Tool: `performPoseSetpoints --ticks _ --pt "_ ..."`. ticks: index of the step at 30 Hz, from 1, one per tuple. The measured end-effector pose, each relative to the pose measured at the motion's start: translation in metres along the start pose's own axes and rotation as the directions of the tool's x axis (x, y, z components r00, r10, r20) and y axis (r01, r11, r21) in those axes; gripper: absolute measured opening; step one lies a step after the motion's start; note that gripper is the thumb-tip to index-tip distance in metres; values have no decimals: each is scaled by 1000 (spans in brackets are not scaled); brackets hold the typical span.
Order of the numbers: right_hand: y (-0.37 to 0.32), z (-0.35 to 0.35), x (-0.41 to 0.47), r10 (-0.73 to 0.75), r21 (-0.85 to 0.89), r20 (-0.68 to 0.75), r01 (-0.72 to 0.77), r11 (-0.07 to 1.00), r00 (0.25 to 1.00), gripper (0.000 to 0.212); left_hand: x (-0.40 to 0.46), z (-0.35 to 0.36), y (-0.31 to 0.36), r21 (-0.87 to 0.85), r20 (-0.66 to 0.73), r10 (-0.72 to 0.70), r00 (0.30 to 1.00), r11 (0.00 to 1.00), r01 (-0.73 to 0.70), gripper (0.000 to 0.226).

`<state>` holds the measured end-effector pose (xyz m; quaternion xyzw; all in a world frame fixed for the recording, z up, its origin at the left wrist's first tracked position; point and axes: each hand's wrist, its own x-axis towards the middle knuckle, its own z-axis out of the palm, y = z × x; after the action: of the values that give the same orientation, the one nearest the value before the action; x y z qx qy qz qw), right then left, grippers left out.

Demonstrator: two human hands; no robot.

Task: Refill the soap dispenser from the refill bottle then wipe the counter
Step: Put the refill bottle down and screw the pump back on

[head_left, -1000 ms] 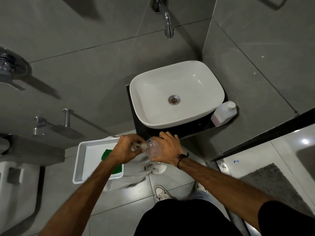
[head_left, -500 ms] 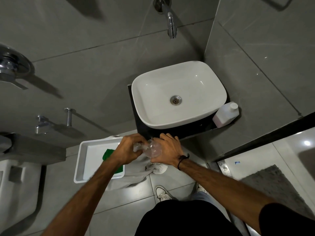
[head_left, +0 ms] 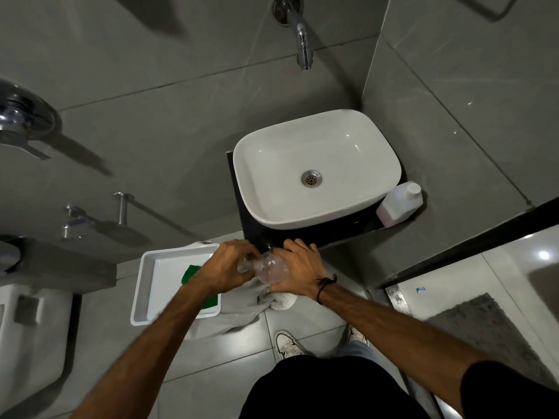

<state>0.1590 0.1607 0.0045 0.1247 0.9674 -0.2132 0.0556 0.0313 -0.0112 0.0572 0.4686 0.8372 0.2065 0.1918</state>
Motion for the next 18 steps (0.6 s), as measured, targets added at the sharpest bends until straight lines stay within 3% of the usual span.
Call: performPoseSetpoints --ticks 4,10,18 --pt "-1 -1 -1 1 -2 3 -1 1000 1000 78 -2 2 -3 -169 4 -263 965 951 260 29" --pt "-1 1 -2 8 4 -6 -8 1000 1000 80 -4 3 1 -119 -31 -100 995 988 95 20" --pt "0 5 -6 22 25 -20 -22 999 1000 78 -10 9 0 -110 -73 -71 995 992 63 23"
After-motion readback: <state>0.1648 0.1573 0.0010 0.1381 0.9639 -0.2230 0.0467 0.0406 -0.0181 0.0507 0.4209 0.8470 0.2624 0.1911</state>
